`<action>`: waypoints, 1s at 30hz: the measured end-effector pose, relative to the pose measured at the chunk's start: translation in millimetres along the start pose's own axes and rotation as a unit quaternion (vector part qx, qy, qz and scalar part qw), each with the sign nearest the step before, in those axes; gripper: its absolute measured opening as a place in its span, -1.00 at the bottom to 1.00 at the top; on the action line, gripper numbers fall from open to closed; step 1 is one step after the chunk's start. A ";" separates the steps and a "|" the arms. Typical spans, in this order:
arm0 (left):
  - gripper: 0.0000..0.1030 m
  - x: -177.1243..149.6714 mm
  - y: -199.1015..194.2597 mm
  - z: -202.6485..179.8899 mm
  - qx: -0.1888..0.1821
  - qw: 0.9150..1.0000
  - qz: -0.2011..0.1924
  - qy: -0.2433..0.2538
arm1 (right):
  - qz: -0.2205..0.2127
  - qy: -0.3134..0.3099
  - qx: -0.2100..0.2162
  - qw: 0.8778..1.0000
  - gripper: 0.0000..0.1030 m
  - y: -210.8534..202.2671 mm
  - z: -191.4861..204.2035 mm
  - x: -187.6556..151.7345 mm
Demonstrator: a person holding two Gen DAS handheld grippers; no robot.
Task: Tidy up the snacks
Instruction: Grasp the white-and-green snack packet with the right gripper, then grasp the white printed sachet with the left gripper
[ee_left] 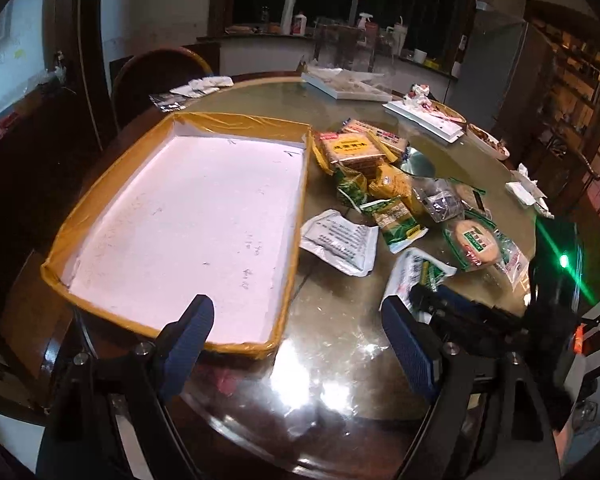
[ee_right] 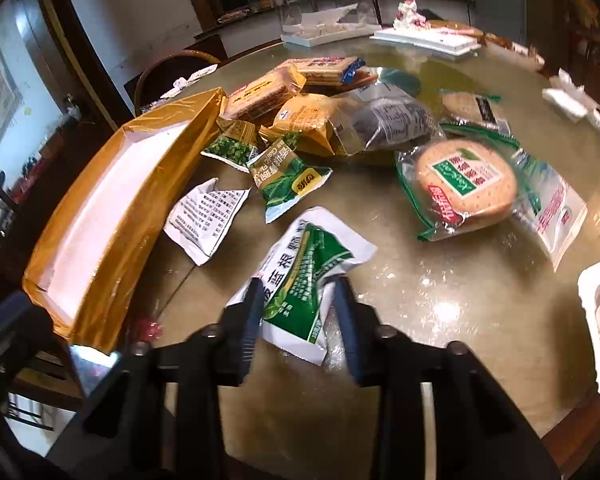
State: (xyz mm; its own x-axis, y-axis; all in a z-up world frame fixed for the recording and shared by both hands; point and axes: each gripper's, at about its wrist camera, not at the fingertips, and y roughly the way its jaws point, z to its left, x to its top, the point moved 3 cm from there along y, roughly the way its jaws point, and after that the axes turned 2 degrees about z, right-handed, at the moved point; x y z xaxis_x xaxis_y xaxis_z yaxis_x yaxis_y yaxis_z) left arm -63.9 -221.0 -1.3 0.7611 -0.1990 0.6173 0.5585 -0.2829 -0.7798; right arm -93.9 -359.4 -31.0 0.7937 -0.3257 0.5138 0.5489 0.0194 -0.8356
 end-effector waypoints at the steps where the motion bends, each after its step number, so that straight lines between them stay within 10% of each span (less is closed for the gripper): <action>1: 0.66 3.9 2.9 -4.1 -0.010 1.000 0.006 0.001 | -0.002 -0.001 0.005 1.000 -0.58 -1.7 -0.6 -1.9; 7: 0.65 43.7 52.4 -40.9 -0.042 0.995 0.095 0.013 | -0.016 0.016 0.024 0.999 -0.83 -20.5 -21.6 -12.4; 20: 0.20 57.2 135.1 -64.2 0.085 0.983 0.159 0.038 | -0.020 0.029 0.047 0.998 -0.87 -26.0 -45.1 -12.3; 23: -0.61 38.9 111.9 -63.2 0.053 0.989 0.127 0.048 | -0.023 0.026 0.049 0.998 -0.87 -25.0 -45.0 -13.2; 30: -0.83 4.4 60.4 -45.2 -0.073 0.989 0.115 0.059 | -0.021 0.019 0.050 0.998 -0.87 -25.1 -44.3 -13.2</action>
State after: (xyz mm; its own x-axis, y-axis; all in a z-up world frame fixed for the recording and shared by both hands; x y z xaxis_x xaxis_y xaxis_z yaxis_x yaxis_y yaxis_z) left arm -41.8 -281.4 -40.9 0.8144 -0.3794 0.4391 0.3144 -0.3476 -0.8834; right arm -129.8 -397.6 -25.5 0.7603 -0.3629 0.5387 0.6065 0.0996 -0.7888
